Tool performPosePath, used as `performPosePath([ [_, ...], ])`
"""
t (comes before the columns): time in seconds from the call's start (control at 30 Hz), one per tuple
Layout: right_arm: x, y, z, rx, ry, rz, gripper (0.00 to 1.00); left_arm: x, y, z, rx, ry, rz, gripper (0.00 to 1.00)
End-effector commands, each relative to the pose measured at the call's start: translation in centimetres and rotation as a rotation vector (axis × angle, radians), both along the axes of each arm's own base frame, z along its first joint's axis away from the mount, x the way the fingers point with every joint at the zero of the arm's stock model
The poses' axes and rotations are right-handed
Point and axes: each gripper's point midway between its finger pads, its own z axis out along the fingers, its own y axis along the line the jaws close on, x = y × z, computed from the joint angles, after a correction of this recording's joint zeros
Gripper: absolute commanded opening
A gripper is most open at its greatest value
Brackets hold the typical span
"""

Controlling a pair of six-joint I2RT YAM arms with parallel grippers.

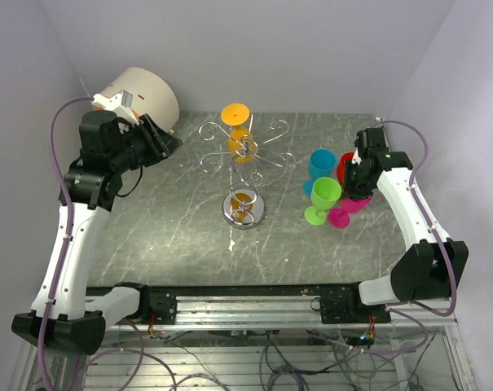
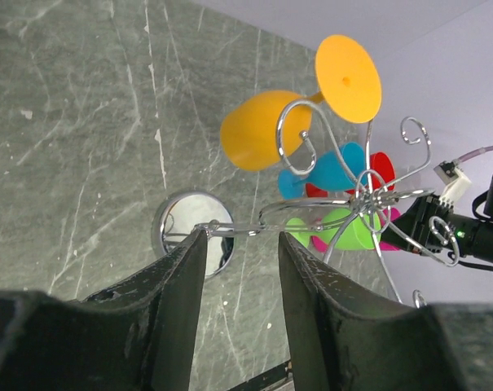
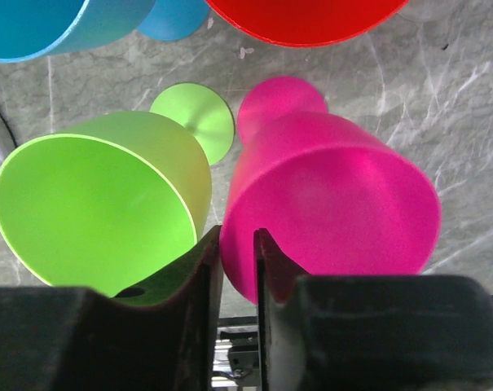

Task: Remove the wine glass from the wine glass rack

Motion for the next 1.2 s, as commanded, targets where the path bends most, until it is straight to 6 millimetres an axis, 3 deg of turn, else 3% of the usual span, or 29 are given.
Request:
performPosePath([
  [0.0, 0.9, -0.1, 2.0, 0.003, -0.066, 0.004, 0.31, 1.0, -0.6, 3.8, -0.009, -0.119, -0.037, 0.52],
  [0.37, 0.2, -0.9, 8.8, -0.012, -0.255, -0.052, 0.36, 4.5, -1.9, 5.0, -0.043, -0.157, -0.077, 0.53],
  [0.6, -0.3, 0.5, 14.3, 0.079, -0.444, -0.026, 0.43, 7.9, -5.7, 4.8, -0.207, -0.149, -0.237, 0.52],
  [0.73, -0.7, 1.0, 16.9, 0.116, -0.535, -0.009, 0.45, 8.8, -7.4, 5.5, -0.332, -0.171, -0.326, 0.51],
  [0.9, -1.1, 1.0, 18.3, 0.119, -0.579, -0.006, 0.45, 10.0, -8.0, 5.1, -0.374, -0.137, -0.343, 0.5],
  [1.17, -1.1, 1.3, 18.4, 0.134, -0.597, 0.006, 0.45, 11.8, -9.5, 3.7, -0.346, -0.064, -0.399, 0.49],
])
